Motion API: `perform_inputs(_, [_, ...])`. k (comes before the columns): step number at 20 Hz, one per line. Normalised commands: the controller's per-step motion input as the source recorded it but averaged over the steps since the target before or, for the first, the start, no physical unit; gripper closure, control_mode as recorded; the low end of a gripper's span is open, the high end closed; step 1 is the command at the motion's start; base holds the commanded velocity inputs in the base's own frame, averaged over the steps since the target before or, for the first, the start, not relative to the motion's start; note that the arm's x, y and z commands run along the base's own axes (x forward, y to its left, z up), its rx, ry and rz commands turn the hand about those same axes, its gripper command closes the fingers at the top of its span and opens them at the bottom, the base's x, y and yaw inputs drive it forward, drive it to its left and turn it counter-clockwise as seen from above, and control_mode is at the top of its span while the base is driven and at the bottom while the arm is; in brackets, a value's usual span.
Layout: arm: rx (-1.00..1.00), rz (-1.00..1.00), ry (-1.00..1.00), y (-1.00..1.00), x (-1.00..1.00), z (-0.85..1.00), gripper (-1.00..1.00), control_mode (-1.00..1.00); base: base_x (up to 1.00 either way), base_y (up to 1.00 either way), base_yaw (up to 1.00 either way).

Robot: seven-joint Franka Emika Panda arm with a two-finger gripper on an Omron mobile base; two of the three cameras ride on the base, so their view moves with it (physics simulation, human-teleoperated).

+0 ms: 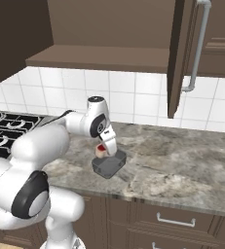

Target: Retrieve the tupperware from the cabinet, then place the raw meat into the tupperware to avoid contamination.

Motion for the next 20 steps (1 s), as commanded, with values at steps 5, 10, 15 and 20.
perform_inputs(5, [0.0,0.0,0.0,-0.01,0.05,-0.19,1.0,-1.0,0.0,0.0,0.0])
perform_inputs(10, [0.0,0.0,0.0,-0.05,0.06,-0.22,1.0,-1.0,0.0,0.0,0.0])
perform_inputs(15, [0.0,0.0,0.0,-0.05,0.08,-0.18,1.0,-1.0,0.0,0.0,0.0])
perform_inputs(20, [0.0,0.0,0.0,-0.07,0.18,-0.15,1.0,-1.0,0.0,0.0,0.0])
